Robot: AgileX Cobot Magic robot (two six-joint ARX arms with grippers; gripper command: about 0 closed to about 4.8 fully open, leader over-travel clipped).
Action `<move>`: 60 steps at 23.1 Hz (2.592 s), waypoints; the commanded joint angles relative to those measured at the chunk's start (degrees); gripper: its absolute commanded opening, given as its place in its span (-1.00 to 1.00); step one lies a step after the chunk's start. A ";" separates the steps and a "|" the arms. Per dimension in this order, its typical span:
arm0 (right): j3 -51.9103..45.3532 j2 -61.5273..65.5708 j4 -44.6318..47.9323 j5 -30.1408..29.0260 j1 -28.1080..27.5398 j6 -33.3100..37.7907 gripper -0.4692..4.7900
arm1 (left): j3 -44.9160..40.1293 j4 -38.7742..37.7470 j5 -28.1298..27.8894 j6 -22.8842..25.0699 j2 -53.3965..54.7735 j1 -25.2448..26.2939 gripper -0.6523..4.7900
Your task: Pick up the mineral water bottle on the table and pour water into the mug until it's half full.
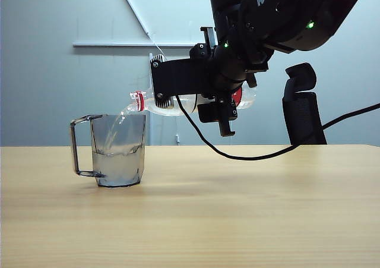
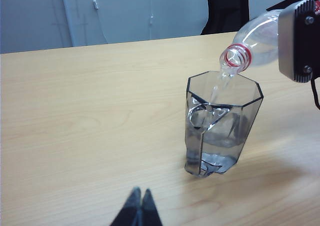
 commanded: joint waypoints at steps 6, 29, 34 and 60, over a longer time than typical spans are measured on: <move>0.55 -0.79 2.75 0.28 0.15 1.40 0.26 | 0.15 0.35 0.20 -0.17 0.09 -0.02 -0.77; 0.52 -0.87 1.03 10.40 3.72 27.78 0.16 | 0.15 0.35 0.22 -0.17 0.09 -0.02 -0.77; 0.52 -1.14 1.09 10.38 5.53 37.77 -0.11 | 0.15 0.35 0.20 -0.17 0.09 -0.02 -0.77; -21.84 -12.72 13.14 -1.62 -1.77 98.62 -0.11 | 0.15 0.35 0.42 -0.17 0.09 5.73 -0.77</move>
